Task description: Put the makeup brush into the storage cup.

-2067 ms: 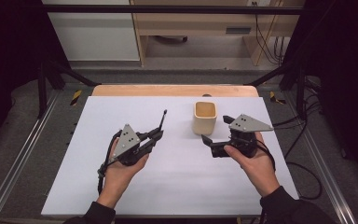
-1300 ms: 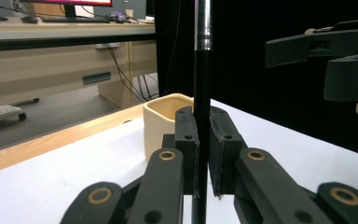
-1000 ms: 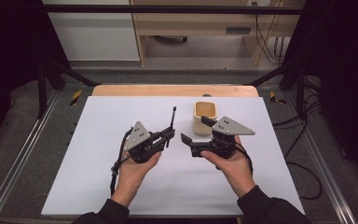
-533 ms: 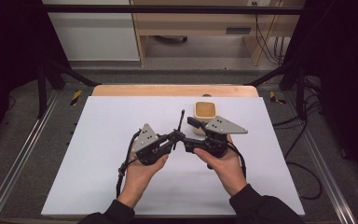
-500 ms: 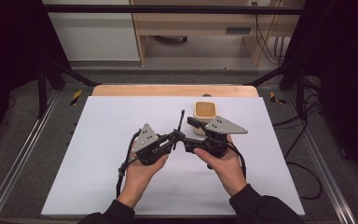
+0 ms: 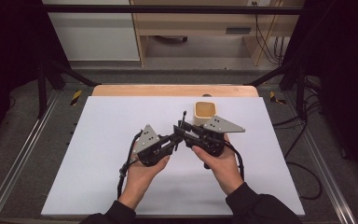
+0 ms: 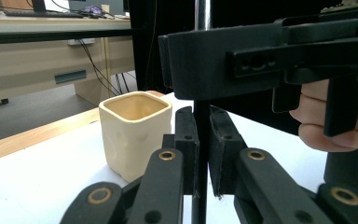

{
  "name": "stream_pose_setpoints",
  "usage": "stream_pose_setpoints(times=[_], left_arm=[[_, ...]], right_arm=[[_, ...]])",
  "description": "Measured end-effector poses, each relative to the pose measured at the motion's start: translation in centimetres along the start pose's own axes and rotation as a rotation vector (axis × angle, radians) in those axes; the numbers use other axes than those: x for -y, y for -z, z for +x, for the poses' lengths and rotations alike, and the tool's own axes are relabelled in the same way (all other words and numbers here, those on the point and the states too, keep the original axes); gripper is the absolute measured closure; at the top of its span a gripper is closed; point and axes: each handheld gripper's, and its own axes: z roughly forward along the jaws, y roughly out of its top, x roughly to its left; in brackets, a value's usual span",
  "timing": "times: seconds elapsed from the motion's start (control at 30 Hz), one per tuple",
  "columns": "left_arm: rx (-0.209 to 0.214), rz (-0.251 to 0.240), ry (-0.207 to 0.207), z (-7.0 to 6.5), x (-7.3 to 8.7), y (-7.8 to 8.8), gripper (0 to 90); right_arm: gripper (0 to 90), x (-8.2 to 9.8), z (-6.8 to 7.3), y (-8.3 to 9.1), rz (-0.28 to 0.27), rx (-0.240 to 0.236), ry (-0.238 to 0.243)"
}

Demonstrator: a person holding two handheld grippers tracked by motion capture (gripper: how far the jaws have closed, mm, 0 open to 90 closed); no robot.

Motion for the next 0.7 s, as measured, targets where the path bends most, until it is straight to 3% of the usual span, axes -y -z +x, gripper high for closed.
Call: stream_pose_setpoints(times=[0.2,0.4,0.57,0.6,0.63,0.67,0.7], left_arm=[[0.002,0.001,-0.005,-0.1,0.0,0.0,83.4],[0.011,0.006,-0.013,-0.2,0.1,0.0,82.9],[-0.006,0.033,-0.037,-0.2,0.3,0.2,71.1],[-0.009,0.036,-0.035,-0.3,0.4,0.2,64.1],[-0.012,0.050,-0.039,-0.2,0.5,0.3,64.1],[-0.027,0.068,-0.047,-0.1,0.8,0.5,56.3],[-0.027,0.068,-0.047,-0.1,0.8,0.5,54.0]], right_arm=[[83.0,0.2,-0.3,0.1,-0.011,-0.023,-0.024],[83.4,0.2,-0.4,0.3,-0.002,-0.040,-0.017],[83.4,-0.2,-0.9,0.8,-0.006,-0.020,0.010],[83.4,-0.4,-1.2,1.1,-0.006,-0.006,0.022],[83.4,-0.4,-1.2,1.1,-0.006,-0.006,0.022],[83.4,-0.7,-1.7,1.5,-0.003,0.014,0.034],[83.4,-0.7,-1.7,1.5,-0.003,0.014,0.034]])
